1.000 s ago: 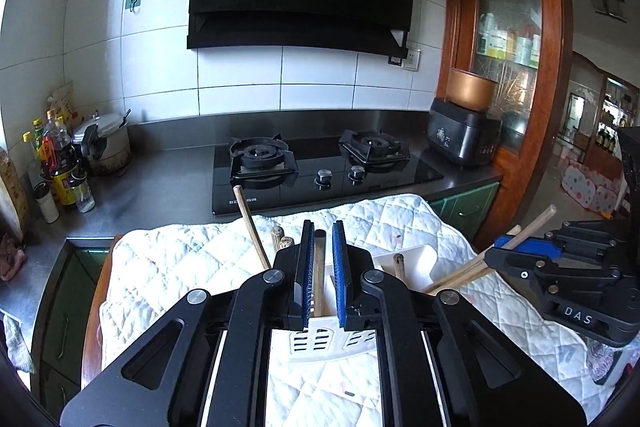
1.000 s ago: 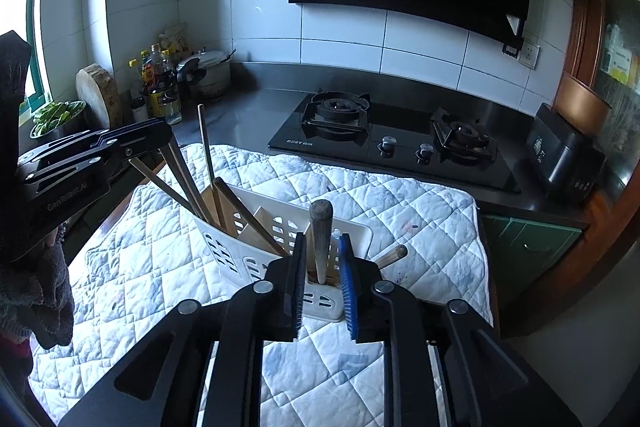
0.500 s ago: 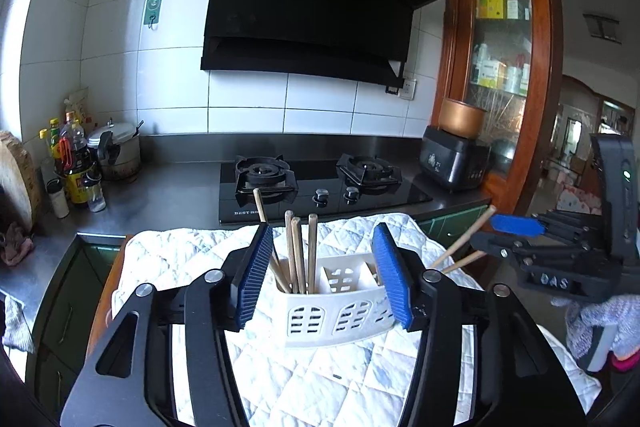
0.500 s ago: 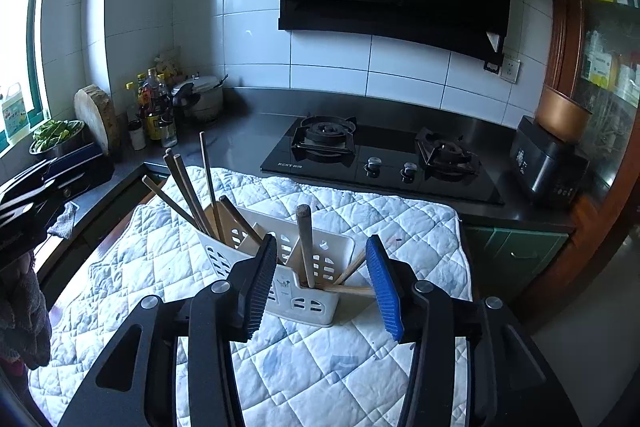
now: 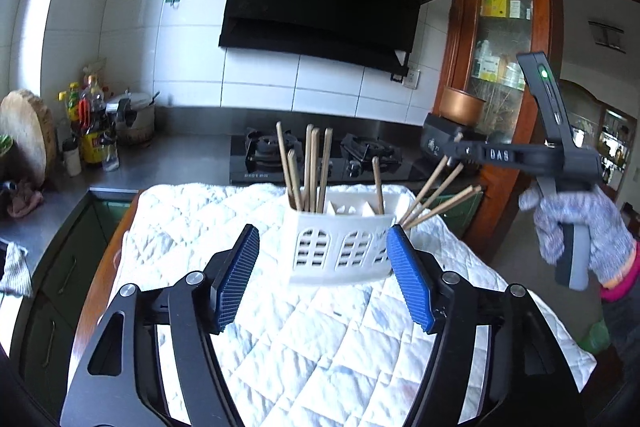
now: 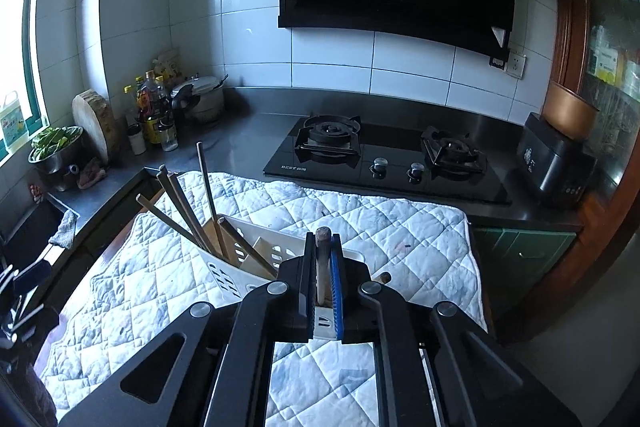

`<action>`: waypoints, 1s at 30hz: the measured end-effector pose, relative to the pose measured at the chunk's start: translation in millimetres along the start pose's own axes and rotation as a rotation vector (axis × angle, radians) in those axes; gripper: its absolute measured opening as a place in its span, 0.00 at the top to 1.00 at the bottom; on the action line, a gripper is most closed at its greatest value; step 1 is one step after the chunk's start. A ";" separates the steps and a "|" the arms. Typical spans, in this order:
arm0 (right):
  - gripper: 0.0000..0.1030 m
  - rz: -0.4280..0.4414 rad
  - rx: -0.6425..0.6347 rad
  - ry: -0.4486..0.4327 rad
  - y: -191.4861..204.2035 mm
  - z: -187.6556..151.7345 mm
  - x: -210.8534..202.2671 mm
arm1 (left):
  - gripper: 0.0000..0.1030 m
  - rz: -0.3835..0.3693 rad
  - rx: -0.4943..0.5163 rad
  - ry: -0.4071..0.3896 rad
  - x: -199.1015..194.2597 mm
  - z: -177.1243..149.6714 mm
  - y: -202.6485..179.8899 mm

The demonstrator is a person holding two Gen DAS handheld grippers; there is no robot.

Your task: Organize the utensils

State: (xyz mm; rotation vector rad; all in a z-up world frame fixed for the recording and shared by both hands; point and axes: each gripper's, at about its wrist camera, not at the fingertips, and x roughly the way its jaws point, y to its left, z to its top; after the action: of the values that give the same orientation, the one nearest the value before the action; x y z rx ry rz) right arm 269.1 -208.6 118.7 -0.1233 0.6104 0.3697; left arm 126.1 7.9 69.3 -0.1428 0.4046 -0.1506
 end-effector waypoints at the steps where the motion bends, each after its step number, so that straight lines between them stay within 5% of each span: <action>1: 0.93 0.008 0.001 0.011 -0.3 0.0 3.2 | 0.33 0.001 -0.006 0.010 -0.6 -5.6 1.7; 10: 0.74 -0.010 -0.001 -0.021 -1.0 -9.5 -11.7 | 0.26 0.020 -0.038 0.076 -2.5 -38.0 13.9; 14: 0.55 -0.041 -0.042 -0.053 10.9 -25.2 -33.6 | 0.23 0.050 -0.022 0.074 -11.0 -46.3 12.8; 21: 0.26 -0.109 -0.119 -0.099 38.8 -81.9 -72.2 | 0.20 0.096 -0.023 0.065 -31.5 -57.9 14.5; 30: 0.10 -0.155 -0.104 -0.120 62.8 -159.6 -101.5 | 0.16 0.177 -0.002 0.059 -56.8 -73.9 7.6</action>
State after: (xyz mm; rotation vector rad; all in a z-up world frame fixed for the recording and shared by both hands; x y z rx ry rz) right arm 83.2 -216.2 47.4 -0.2449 0.4593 0.2567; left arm 45.8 17.2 22.3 -0.1045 0.4739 0.0200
